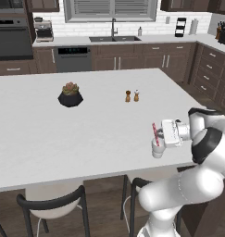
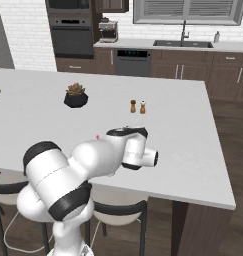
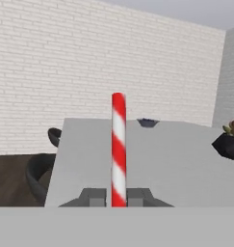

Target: Take a straw from the drawer in front and place it inside the glass cup on the dining counter.

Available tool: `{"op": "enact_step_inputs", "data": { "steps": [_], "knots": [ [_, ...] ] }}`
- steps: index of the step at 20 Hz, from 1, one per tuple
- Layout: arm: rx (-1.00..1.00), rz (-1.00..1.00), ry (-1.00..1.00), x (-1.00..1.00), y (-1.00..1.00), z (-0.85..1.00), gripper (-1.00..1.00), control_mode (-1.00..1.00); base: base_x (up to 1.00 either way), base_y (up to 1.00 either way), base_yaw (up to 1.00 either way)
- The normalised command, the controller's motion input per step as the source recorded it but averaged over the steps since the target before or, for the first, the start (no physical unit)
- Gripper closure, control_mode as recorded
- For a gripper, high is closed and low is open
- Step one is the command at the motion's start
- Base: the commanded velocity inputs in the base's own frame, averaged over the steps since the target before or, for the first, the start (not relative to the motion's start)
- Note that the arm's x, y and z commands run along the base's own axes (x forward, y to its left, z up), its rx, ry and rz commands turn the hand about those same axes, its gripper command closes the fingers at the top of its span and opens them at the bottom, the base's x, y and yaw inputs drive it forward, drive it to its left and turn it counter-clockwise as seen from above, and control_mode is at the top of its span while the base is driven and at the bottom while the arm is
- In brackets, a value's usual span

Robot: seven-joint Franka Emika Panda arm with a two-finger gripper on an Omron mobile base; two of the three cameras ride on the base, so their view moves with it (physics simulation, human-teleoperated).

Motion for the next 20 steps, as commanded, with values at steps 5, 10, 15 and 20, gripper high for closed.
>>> {"op": "enact_step_inputs", "data": {
  "steps": [5,10,15,20],
  "knots": [
    [0.00,0.00,0.00,0.00,-0.01,-0.13,1.00,-1.00,0.00,0.00,0.00],
    [0.00,0.00,0.00,0.00,0.00,-0.10,-1.00,-1.00,0.00,0.00,0.00],
    [0.01,0.00,0.00,0.00,-0.05,-0.01,-1.00,-1.00,0.00,0.00,0.00],
    [0.03,-0.01,0.00,0.00,-0.12,0.23,-1.00,-1.00,0.00,0.00,0.00]
  ]
}}
